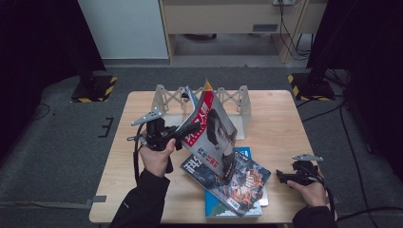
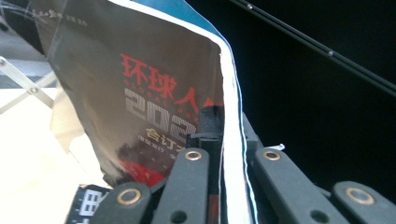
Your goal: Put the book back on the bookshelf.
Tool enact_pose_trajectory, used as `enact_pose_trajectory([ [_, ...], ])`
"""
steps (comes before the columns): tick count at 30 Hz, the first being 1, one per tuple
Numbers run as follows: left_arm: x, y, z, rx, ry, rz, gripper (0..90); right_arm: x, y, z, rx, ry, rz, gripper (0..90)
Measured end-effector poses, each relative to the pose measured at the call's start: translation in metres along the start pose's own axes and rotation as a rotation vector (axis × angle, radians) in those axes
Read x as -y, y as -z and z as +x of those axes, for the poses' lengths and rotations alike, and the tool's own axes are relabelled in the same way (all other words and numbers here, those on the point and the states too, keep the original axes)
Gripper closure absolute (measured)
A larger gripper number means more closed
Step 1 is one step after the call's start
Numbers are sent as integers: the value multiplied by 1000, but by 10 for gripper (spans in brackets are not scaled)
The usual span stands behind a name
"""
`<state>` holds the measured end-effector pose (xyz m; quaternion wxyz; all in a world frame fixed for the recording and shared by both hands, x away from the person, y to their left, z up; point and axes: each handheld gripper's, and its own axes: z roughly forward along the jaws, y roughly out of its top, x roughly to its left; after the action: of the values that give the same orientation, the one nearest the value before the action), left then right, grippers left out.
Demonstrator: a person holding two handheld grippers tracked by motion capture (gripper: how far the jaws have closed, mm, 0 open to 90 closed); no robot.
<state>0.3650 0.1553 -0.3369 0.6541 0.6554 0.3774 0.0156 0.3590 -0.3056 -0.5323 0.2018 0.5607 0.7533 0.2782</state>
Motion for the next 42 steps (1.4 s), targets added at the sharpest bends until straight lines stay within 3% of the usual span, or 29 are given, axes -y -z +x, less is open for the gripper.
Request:
enact_pose_trajectory([
  [15,-21,28,14,-59,0,-52,863,0,-1,0,-2,4,-12,32],
  [22,-31,57,21,-88,2,-78,863,0,-2,0,-4,5,-18,31],
  [29,-33,74,31,-127,2,-71,863,1,-2,0,-4,5,-26,30],
  [36,-32,81,41,-165,4,-51,863,1,-2,0,-5,8,-29,30],
  [42,-29,92,52,-229,0,-36,863,1,-2,0,-5,8,-30,30],
])
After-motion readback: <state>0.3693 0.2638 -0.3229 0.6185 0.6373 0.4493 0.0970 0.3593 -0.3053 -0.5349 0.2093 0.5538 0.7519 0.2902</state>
